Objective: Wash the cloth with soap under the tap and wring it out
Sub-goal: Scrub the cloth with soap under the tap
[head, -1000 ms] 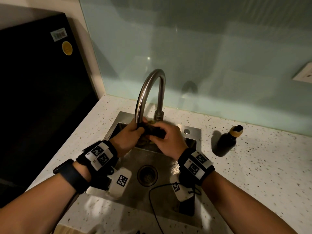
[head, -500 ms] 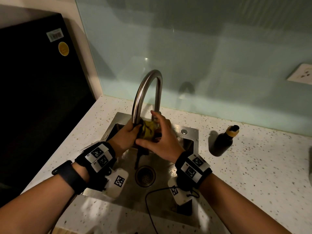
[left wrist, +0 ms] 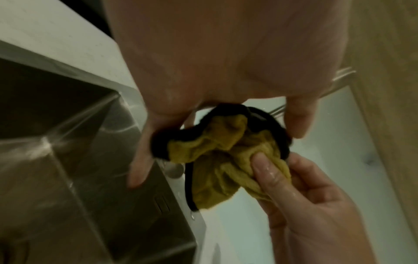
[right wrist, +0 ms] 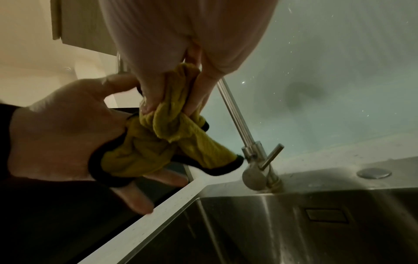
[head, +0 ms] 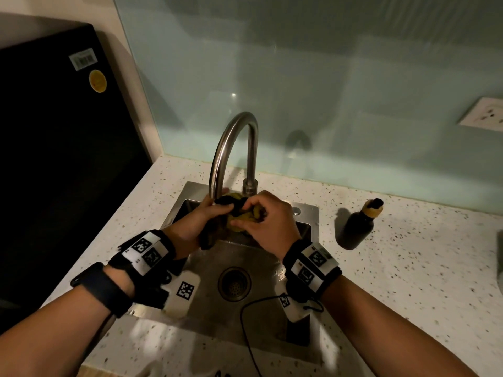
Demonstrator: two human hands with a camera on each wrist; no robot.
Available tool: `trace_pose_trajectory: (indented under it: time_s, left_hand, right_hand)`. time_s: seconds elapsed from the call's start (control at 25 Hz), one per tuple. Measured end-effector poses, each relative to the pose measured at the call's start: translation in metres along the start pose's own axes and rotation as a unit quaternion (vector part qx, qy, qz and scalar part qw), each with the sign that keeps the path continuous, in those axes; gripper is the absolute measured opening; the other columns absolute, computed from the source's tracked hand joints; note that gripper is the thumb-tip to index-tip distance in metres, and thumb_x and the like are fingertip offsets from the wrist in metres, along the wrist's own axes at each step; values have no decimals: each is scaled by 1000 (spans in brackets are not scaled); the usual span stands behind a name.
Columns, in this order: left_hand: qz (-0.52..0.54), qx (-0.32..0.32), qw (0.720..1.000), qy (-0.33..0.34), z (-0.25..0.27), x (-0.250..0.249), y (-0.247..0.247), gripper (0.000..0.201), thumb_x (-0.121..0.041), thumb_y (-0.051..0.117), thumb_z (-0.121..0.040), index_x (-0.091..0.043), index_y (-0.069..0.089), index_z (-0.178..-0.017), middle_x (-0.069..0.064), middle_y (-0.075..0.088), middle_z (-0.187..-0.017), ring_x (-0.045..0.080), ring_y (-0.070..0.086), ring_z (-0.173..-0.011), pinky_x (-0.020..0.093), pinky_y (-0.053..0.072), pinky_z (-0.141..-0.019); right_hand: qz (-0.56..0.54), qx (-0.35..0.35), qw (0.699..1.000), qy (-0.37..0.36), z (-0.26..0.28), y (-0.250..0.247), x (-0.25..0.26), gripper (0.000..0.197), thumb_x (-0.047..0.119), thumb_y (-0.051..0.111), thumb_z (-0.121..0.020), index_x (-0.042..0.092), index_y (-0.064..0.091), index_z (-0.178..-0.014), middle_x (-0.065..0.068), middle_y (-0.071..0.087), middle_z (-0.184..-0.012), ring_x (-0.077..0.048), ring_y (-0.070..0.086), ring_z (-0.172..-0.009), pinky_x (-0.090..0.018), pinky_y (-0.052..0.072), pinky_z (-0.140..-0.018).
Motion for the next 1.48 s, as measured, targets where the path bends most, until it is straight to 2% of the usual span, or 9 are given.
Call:
trace_pose_trajectory:
  time_s: [0.12, 0.2, 0.32, 0.44, 0.56, 0.72, 0.96, 1.28, 1.48]
  left_hand:
    - [50, 25, 998, -24, 8, 1, 23, 35, -41, 52, -94, -11, 68, -98, 11, 71, -92, 22, 69, -78, 34, 58, -71]
    - [67, -34, 997, -11, 2, 1, 14, 34, -36, 49, -98, -10, 65, -82, 10, 66, -75, 18, 65, -59, 27, 53, -50]
    - [26, -140, 990, 3, -7, 2, -19, 25, -30, 55, -98, -7, 63, -104, 15, 70, -91, 24, 71, -79, 36, 60, -68]
    - [-27, -236, 971, 13, -5, 2, -45, 15, -24, 55, -98, -13, 58, -108, 17, 66, -97, 27, 66, -83, 45, 56, -85]
    - [-82, -214, 973, 30, -7, -2, -40, 29, -22, 56, -98, -2, 55, -118, 19, 65, -96, 22, 66, -76, 31, 59, -68]
    - [-38, -141, 989, -33, -11, 15, -24, 44, -33, 58, -95, -10, 49, -132, 21, 65, -119, 32, 67, -104, 42, 57, -88]
    - [54, -138, 986, -76, -4, 33, -21, 40, -32, 50, -100, -13, 47, -135, 19, 67, -111, 30, 68, -88, 51, 52, -92]
    - [91, -136, 984, -65, -2, 30, -22, 45, -34, 48, -100, -9, 48, -136, 25, 62, -127, 30, 67, -89, 47, 56, -79]
    - [83, -134, 986, -58, 2, 32, -24, 46, -34, 46, -100, -2, 48, -133, 21, 66, -100, 28, 65, -72, 37, 56, -61]
  right_hand:
    - [8, 16, 999, -30, 0, 13, 6, 35, 25, 87, -69, 26, 53, -77, 17, 49, -84, -2, 49, -73, -17, 42, -67]
    - [21, 77, 997, -23, -1, 29, 6, 34, 25, 86, -68, 24, 54, -78, 11, 48, -97, -9, 49, -87, -21, 43, -75]
    - [25, 161, 985, 56, -2, 32, -14, 38, 40, 86, -67, 30, 58, -90, 8, 45, -117, -13, 47, -111, -23, 43, -93]
    - [12, 164, 975, 152, -2, 16, -46, 38, 40, 81, -76, 31, 59, -106, 21, 46, -108, -11, 50, -110, -33, 45, -97]
    - [100, 186, 959, 188, -6, 16, -74, 47, 32, 73, -86, 23, 55, -129, 5, 53, -126, -19, 52, -118, -37, 45, -103]
    - [207, 216, 937, 182, -27, 31, -97, 66, 28, 67, -90, 17, 38, -148, -7, 34, -155, -27, 35, -142, -40, 31, -116]
    - [323, 189, 916, 148, -45, 35, -110, 18, 10, 55, -93, 6, 68, -106, -14, 67, -109, -32, 64, -103, -36, 51, -87]
    - [301, 160, 928, 150, -43, 34, -117, 16, 10, 59, -90, 11, 74, -96, -10, 70, -94, -29, 66, -90, -39, 56, -86]
    - [263, 144, 940, 160, -38, 34, -129, 18, 11, 61, -91, 17, 75, -100, -6, 70, -98, -27, 66, -94, -41, 55, -89]
Point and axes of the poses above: each hand's wrist, its own z-axis away from the middle knuckle, its own y-axis out of the palm, x = y × z, the point moved 10 cm from there along -z, towards the middle knuckle
